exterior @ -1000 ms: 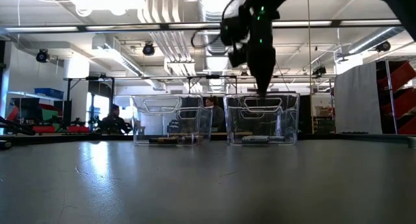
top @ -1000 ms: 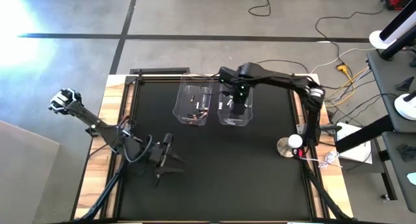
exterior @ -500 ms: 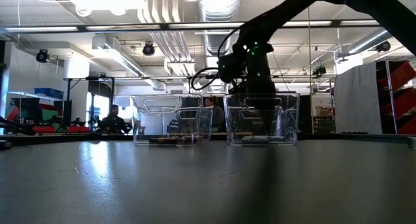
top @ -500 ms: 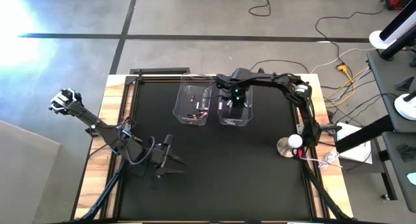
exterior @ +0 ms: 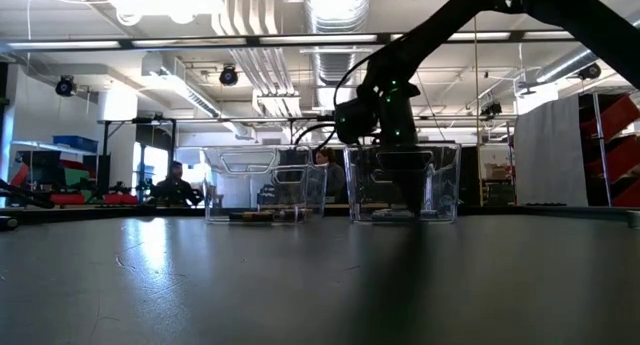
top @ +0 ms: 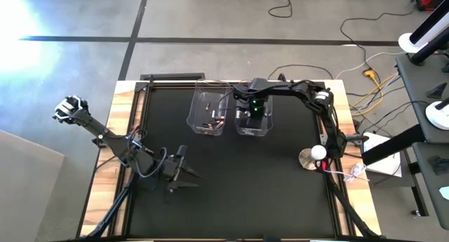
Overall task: Sort batteries
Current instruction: Put the white battery into the right transparent bin, then put the black battery into the left transparent bin
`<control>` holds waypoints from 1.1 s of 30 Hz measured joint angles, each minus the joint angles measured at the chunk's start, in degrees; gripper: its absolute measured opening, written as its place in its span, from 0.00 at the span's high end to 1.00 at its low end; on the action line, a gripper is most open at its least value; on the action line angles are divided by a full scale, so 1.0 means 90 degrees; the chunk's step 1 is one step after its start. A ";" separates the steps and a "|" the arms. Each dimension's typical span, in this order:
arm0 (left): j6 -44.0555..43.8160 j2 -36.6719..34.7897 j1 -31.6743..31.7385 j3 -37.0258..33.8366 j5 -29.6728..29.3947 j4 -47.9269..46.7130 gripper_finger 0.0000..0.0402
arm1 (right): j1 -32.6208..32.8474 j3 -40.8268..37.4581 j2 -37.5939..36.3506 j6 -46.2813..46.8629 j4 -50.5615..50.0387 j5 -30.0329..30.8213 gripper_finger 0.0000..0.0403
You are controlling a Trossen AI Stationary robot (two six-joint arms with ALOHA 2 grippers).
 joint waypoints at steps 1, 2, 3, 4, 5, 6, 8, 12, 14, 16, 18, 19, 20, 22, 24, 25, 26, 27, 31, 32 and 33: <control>0.0000 0.0000 0.0000 0.0000 0.0000 0.0000 0.71 | 0.0000 0.0001 0.0023 0.0005 0.0025 0.0003 0.91; 0.0002 0.0000 0.0000 0.0000 0.0000 0.0000 0.71 | 0.0000 0.0005 0.0029 0.0015 0.0034 0.0003 0.90; 0.0002 0.0000 0.0000 0.0000 0.0000 0.0000 0.71 | 0.0000 0.0005 0.0026 0.0028 0.0037 0.0001 0.89; 0.0002 0.0000 0.0000 0.0000 -0.0002 -0.0002 0.71 | 0.0000 0.0005 0.0030 0.0074 0.0044 0.0003 0.87; 0.0002 0.0000 0.0000 0.0000 -0.0002 0.0000 0.71 | 0.0000 0.0005 0.0044 0.0081 0.0048 0.0002 0.85; 0.0002 0.0000 0.0000 0.0000 -0.0002 0.0000 0.71 | 0.0000 0.0005 0.0054 0.0079 0.0049 0.0000 0.84; 0.0002 0.0000 0.0000 0.0000 -0.0002 0.0000 0.71 | 0.0000 0.0007 0.0072 0.0086 0.0054 0.0003 0.82; 0.0002 0.0000 0.0000 0.0000 -0.0005 0.0000 0.71 | 0.0001 0.0007 0.0080 0.0113 0.0063 0.0000 0.79; 0.0002 0.0000 0.0000 0.0000 -0.0005 0.0000 0.71 | 0.0002 0.0007 0.0068 0.0112 0.0062 0.0000 0.78; 0.0002 0.0000 0.0000 0.0000 -0.0006 0.0000 0.71 | 0.0002 0.0028 0.0048 0.0091 0.0039 0.0000 0.78; 0.0002 0.0000 0.0000 0.0000 -0.0007 -0.0002 0.71 | 0.0002 0.0083 -0.0002 0.0090 0.0051 0.0050 0.77; 0.0002 0.0000 0.0000 0.0000 -0.0007 -0.0005 0.71 | 0.0018 0.0125 -0.0036 0.0107 0.0059 0.0172 0.76; 0.0000 0.0000 0.0000 0.0000 -0.0007 -0.0020 0.71 | 0.0047 0.0178 -0.0088 0.0110 -0.0019 0.0350 0.75; -0.0066 0.0005 0.0000 -0.0004 -0.0009 -0.0093 0.71 | 0.0125 0.0291 -0.0258 0.0029 -0.0343 0.0803 0.74; -0.0164 0.0014 0.0000 -0.0019 -0.0098 -0.0326 0.71 | 0.0259 0.0435 -0.0477 -0.0008 -0.0688 0.1367 0.71; -0.0205 0.0021 0.0000 -0.0027 -0.0191 -0.0447 0.71 | 0.0328 0.0505 -0.0606 0.0010 -0.0783 0.1576 0.70; -0.0243 0.0035 0.0000 -0.0027 -0.0323 -0.0538 0.71 | 0.0421 0.0566 -0.0749 0.0117 -0.0853 0.1776 0.69; -0.0281 0.0044 0.0000 -0.0027 -0.0485 -0.0572 0.71 | 0.0530 0.0608 -0.0909 0.0260 -0.0873 0.1936 0.67; -0.0694 0.0056 0.0008 -0.0029 -0.1057 -0.0712 0.71 | 0.1147 0.0702 -0.1810 0.0861 -0.0768 0.2082 0.62; -0.0894 0.0058 0.0007 -0.0032 -0.1170 -0.0848 0.71 | 0.1377 0.0689 -0.2056 0.0986 -0.0711 0.2082 0.61; -0.1107 0.0058 0.0009 -0.0039 -0.1242 -0.1009 0.71 | 0.1629 0.0666 -0.2298 0.1107 -0.0631 0.2082 0.61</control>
